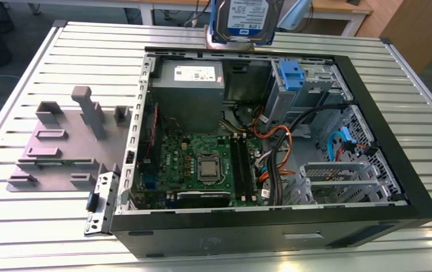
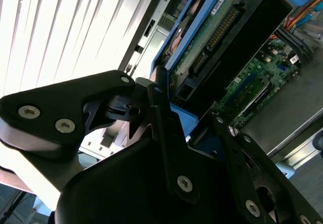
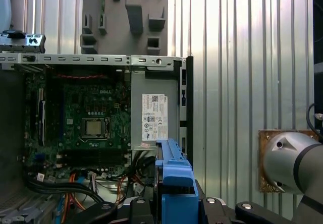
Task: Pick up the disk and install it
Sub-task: 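Pick up the disk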
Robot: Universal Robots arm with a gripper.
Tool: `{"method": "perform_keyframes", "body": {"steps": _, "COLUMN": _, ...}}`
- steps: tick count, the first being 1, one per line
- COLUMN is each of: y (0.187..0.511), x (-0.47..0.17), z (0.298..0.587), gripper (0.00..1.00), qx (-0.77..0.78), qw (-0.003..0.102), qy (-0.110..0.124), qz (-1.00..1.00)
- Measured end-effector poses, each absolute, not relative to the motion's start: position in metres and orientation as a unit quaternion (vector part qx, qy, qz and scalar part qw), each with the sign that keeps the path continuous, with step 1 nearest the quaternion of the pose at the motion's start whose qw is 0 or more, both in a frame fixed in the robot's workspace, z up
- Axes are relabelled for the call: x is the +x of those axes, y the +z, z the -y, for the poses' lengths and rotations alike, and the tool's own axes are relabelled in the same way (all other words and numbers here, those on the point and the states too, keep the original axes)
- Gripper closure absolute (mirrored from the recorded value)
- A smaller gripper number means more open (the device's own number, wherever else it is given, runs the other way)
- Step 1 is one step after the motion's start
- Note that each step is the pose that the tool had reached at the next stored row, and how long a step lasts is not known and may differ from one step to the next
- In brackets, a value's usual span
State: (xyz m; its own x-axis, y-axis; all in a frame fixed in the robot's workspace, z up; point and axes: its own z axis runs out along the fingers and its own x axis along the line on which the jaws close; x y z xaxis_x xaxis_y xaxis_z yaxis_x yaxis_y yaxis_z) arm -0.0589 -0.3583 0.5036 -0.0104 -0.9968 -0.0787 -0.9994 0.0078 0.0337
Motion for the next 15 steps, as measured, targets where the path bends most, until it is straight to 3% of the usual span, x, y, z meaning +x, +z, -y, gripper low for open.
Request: {"method": "perform_keyframes", "body": {"steps": 15, "y": 0.5036, "x": -0.0543, "z": 0.3583, "gripper": 0.63, "qx": -0.703, "qw": 0.016, "qy": 0.04, "qz": -0.71}}
